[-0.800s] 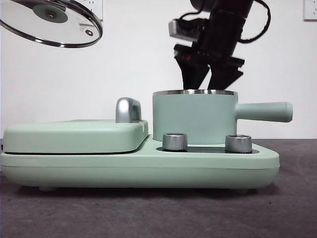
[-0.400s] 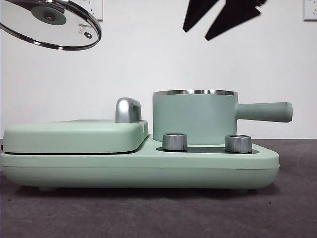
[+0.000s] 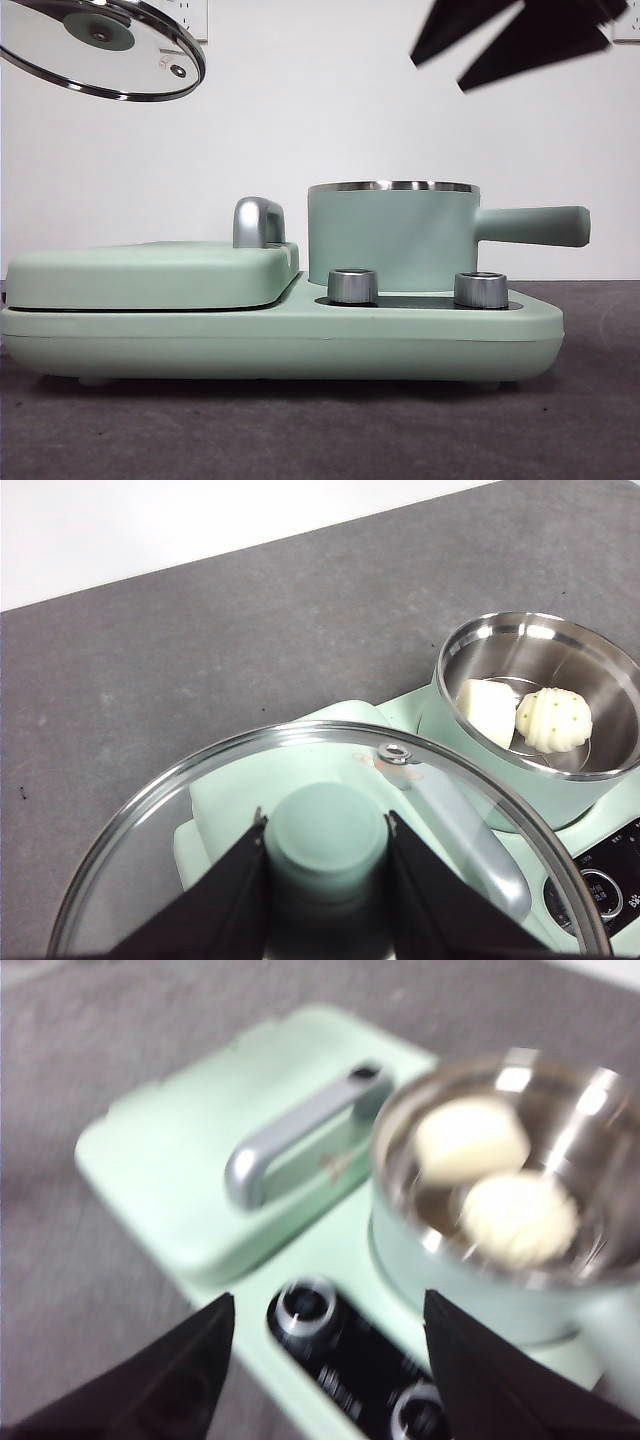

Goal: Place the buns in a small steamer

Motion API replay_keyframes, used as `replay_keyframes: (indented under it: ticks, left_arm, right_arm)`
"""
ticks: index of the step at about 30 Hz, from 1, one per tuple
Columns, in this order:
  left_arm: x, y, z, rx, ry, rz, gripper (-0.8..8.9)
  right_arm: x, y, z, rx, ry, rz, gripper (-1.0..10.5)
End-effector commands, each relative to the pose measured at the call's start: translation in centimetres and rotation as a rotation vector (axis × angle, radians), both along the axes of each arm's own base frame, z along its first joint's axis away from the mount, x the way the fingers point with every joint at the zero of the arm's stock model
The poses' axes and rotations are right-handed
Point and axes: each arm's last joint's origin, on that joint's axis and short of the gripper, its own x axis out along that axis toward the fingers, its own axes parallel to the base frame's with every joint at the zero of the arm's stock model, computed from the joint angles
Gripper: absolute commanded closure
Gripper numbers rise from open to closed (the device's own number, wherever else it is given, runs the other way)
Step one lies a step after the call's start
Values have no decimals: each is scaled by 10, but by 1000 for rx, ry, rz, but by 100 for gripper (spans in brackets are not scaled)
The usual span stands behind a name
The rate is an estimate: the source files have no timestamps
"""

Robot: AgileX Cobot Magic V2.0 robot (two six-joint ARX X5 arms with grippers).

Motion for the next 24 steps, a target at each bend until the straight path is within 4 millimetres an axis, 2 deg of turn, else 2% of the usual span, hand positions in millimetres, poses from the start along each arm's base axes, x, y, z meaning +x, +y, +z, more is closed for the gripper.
replay_keyframes:
  ticks: [1, 5, 10, 18, 24]
  left_arm:
    - [2, -3, 7, -18, -37, -11, 797]
    - [3, -9, 5, -21, -33, -41, 797]
    - [12, -26, 2, -56, -38, -109, 797]
    - [34, -76, -12, -114, -89, -230, 797]
    - [47, -120, -29, -153, -146, -326, 798]
  right_arm:
    - [-11, 0, -8, 3, 1, 17, 647]
    - [-30, -9, -18, -37, 0, 4, 648]
    - [-47, -25, -13, -65, -51, -73, 649]
    - [-69, -53, 0, -10, -152, -194, 649]
    - [-76, -61, -1, 4, -137, -205, 649]
